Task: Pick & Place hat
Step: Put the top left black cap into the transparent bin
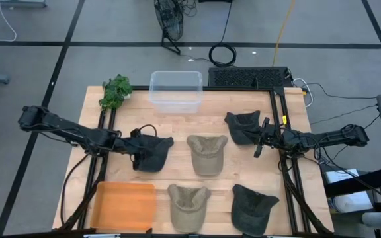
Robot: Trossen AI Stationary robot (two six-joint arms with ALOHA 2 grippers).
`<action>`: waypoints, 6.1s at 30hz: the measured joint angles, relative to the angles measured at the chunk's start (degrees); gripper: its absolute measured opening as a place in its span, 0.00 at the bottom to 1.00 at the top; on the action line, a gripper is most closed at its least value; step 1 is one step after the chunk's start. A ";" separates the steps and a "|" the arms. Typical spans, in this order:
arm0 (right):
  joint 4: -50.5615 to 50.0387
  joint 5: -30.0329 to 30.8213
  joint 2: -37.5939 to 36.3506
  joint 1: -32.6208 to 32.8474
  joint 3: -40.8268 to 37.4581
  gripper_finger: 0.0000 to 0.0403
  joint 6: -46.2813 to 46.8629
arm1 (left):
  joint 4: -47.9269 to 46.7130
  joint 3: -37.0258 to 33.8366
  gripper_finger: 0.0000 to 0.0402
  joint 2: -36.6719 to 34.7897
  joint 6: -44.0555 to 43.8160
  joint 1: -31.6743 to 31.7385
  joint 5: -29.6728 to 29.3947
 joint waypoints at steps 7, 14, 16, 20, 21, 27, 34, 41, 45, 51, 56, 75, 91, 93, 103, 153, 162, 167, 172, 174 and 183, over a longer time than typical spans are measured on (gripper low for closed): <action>0.00 0.04 0.00 0.00 0.01 0.00 -0.01 | 2.58 0.02 0.49 3.32 3.22 0.04 -0.44; -0.03 0.11 -0.02 0.00 0.00 0.00 -0.02 | 4.27 0.02 0.29 3.46 6.67 0.06 0.98; -0.03 0.11 0.00 -0.02 0.00 0.00 -0.02 | 4.28 0.02 0.21 3.46 7.23 0.06 2.02; -0.05 0.14 -0.01 0.00 0.01 0.00 -0.02 | 4.26 0.02 0.06 3.35 8.26 0.06 3.39; -0.05 0.15 -0.02 -0.02 0.00 0.00 -0.02 | 4.26 0.02 0.04 3.35 8.47 0.06 3.59; -0.12 1.72 -0.01 -0.02 0.01 0.00 -0.02 | 4.45 0.02 0.08 3.35 10.60 0.06 3.72; -0.62 6.84 0.00 -0.04 0.00 0.00 0.42 | 7.16 -0.04 0.03 2.86 14.59 0.06 1.61; -0.78 7.25 0.05 -0.02 0.01 0.00 0.44 | 8.98 1.03 0.06 -0.51 18.07 0.02 -2.20; -2.08 7.27 0.07 -0.02 0.00 0.00 1.67 | 9.23 3.48 0.03 -2.28 22.46 -0.15 -4.40; -3.74 7.26 0.76 -0.02 0.00 0.00 5.96 | 16.04 5.77 0.05 -3.48 33.70 -1.42 -15.27; -4.02 7.53 2.92 -0.02 0.00 0.00 7.96 | 22.01 5.79 0.02 -3.41 42.76 -2.70 -25.57; -2.64 40.36 6.73 -2.18 0.00 0.00 7.77 | 41.46 5.86 0.05 -3.34 73.54 2.37 -40.34; 10.88 23.42 6.73 -9.50 0.00 0.00 -5.60 | 45.07 5.86 0.03 -3.34 74.69 20.07 -22.06; 14.84 12.36 6.75 -9.91 0.00 0.00 -9.02 | 46.20 5.86 0.05 -3.34 75.20 21.01 -18.27; 14.94 -1.92 8.04 -10.10 0.01 0.00 -6.16 | 50.81 5.86 0.03 -2.84 74.68 31.17 -8.15; 39.89 -11.22 21.99 -31.98 0.00 0.00 -21.74 | 42.57 27.41 0.04 33.28 78.47 45.81 0.67; 39.85 -11.21 22.57 -31.98 0.00 0.00 -18.56 | 41.24 27.41 0.10 33.53 75.84 45.61 0.65; 39.01 -11.15 22.62 -31.95 0.00 0.00 -17.09 | 39.59 27.41 0.16 33.51 74.64 45.59 0.65; 38.53 -11.13 22.62 -31.94 0.00 0.00 -15.43 | 38.97 27.41 0.13 33.47 73.33 45.59 -0.45; 38.48 -11.13 22.67 -31.93 0.00 0.00 -14.65 | 38.57 27.41 0.11 33.46 73.22 45.59 -0.69; 37.70 -11.13 22.67 -31.86 0.00 0.00 -14.35 | 37.45 27.41 0.06 33.42 70.37 45.39 -0.81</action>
